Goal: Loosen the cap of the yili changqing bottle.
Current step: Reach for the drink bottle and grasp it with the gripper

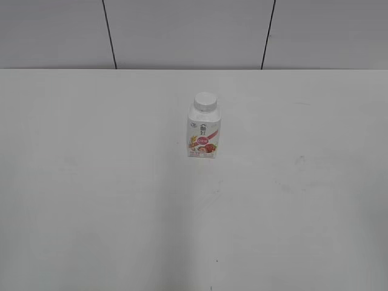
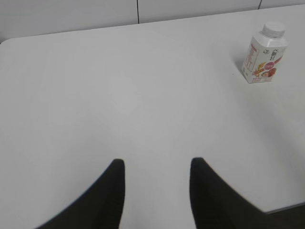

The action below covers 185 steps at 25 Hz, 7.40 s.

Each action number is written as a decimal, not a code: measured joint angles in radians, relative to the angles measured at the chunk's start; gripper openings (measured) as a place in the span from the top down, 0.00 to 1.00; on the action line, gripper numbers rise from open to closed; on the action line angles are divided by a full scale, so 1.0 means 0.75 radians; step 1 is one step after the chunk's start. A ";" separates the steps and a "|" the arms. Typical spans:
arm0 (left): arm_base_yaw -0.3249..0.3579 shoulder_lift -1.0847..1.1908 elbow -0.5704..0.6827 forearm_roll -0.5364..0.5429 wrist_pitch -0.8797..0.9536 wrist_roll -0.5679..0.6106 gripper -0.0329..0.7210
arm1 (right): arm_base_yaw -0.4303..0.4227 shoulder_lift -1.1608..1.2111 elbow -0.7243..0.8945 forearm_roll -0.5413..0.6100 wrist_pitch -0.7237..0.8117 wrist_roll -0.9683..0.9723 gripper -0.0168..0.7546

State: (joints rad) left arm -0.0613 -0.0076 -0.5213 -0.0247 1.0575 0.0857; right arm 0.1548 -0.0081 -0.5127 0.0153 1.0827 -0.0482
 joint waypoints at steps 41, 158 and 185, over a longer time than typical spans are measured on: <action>0.000 0.091 -0.025 0.021 -0.254 0.001 0.39 | 0.000 0.000 0.000 0.000 0.000 0.000 0.38; -0.298 3.407 -1.345 1.973 -3.017 -1.051 0.19 | 0.000 0.000 0.000 0.000 0.000 0.000 0.38; -0.299 3.410 -1.347 2.061 -3.021 -1.053 0.39 | 0.000 0.000 0.000 0.000 0.000 0.000 0.38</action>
State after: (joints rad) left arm -0.2858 2.5498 -1.5314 1.5209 -1.2085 -0.7039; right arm 0.1548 -0.0081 -0.5127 0.0153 1.0827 -0.0482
